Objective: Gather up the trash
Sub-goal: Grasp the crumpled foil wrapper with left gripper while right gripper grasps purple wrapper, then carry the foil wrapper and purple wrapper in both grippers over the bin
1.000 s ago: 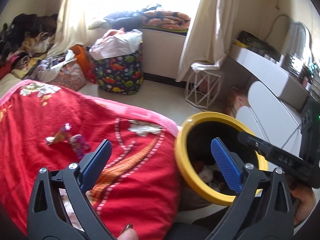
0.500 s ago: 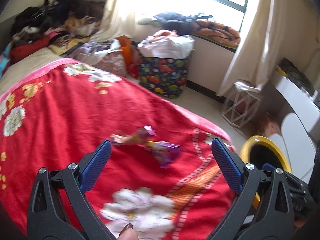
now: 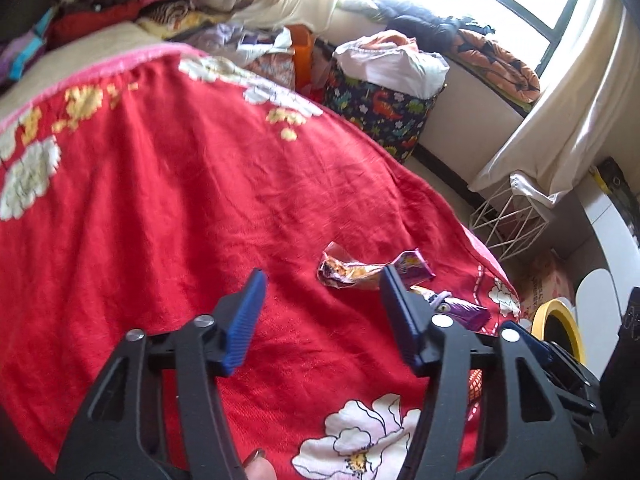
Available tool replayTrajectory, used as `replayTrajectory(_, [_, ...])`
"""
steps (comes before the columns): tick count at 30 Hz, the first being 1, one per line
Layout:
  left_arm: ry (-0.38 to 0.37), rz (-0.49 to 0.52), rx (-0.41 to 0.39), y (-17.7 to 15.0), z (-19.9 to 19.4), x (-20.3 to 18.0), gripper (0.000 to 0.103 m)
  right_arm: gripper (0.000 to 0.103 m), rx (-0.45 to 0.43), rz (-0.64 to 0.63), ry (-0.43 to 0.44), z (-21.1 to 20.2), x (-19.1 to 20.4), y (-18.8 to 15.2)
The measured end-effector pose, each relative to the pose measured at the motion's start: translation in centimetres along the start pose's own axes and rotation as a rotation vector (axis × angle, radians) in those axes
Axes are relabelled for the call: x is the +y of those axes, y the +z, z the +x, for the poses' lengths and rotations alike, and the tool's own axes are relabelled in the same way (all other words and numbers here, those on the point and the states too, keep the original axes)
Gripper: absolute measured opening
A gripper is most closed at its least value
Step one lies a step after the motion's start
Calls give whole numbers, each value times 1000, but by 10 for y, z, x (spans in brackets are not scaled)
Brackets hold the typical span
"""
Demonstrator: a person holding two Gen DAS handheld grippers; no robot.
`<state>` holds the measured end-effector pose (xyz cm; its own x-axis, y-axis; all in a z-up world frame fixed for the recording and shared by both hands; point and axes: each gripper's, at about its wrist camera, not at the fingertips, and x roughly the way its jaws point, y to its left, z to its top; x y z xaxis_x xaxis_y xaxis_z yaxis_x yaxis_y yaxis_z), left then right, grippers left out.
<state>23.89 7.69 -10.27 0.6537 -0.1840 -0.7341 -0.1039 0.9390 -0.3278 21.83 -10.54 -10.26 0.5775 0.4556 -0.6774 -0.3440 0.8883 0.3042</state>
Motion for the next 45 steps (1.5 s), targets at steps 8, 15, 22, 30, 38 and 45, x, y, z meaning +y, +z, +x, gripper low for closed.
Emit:
replayTrajectory(8, [-80, -60, 63, 0, 26, 2, 36, 9, 27, 35, 26, 20, -9, 2])
replayTrajectory(15, [-112, -158, 98, 2, 52, -4, 24, 9, 3, 56, -8, -2, -23, -16])
replayTrajectory(22, [-104, -114, 73, 1, 47, -22, 5, 9, -38, 65, -49, -35, -38, -34])
replayTrajectory(30, [-139, 11, 28, -9, 18, -60, 5, 9, -104, 126, -85, -74, -60, -42])
replayTrajectory(38, [-177, 103, 3, -18, 1, -99, 5, 9, -156, 182, -126, -108, -81, -46])
replayTrajectory(45, [-209, 157, -6, -27, -10, -124, 5, 9, -196, 223, -162, -136, -97, -53])
